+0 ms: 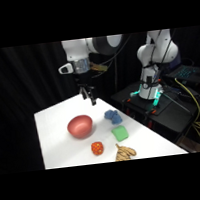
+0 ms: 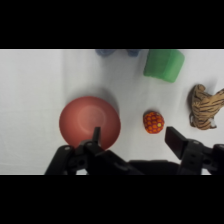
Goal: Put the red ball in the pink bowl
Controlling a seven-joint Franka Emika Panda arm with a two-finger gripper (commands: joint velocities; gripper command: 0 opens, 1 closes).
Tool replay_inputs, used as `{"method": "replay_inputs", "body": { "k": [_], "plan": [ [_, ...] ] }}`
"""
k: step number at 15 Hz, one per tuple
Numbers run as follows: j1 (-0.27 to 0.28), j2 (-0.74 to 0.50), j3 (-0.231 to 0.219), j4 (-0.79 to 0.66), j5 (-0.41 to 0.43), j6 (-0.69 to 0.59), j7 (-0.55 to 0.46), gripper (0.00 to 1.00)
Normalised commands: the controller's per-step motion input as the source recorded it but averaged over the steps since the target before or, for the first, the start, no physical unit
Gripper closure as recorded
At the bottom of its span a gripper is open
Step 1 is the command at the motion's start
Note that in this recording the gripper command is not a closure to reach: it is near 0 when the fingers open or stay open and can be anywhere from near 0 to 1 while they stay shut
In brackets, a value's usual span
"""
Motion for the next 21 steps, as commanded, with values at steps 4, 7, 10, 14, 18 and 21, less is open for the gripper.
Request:
{"method": "replay_inputs", "body": {
  "k": [4, 7, 10, 14, 18, 21],
  "plan": [
    [0.05, 0.02, 0.023, 0.02, -0.015, 0.06, 0.08, 0.0],
    [0.11, 0.08, 0.063, 0.08, -0.034, 0.13, 0.2, 0.0],
    [0.114, 0.15, 0.072, 0.15, 0.006, 0.21, 0.18, 0.0],
    [0.085, 0.27, 0.022, 0.19, -0.055, 0.43, 0.21, 0.0],
    [0.089, 0.34, -0.017, 0.21, -0.101, 0.36, 0.22, 0.0],
    [0.118, 0.34, -0.07, 0.22, -0.141, 0.25, 0.22, 0.0]
  ]
}}
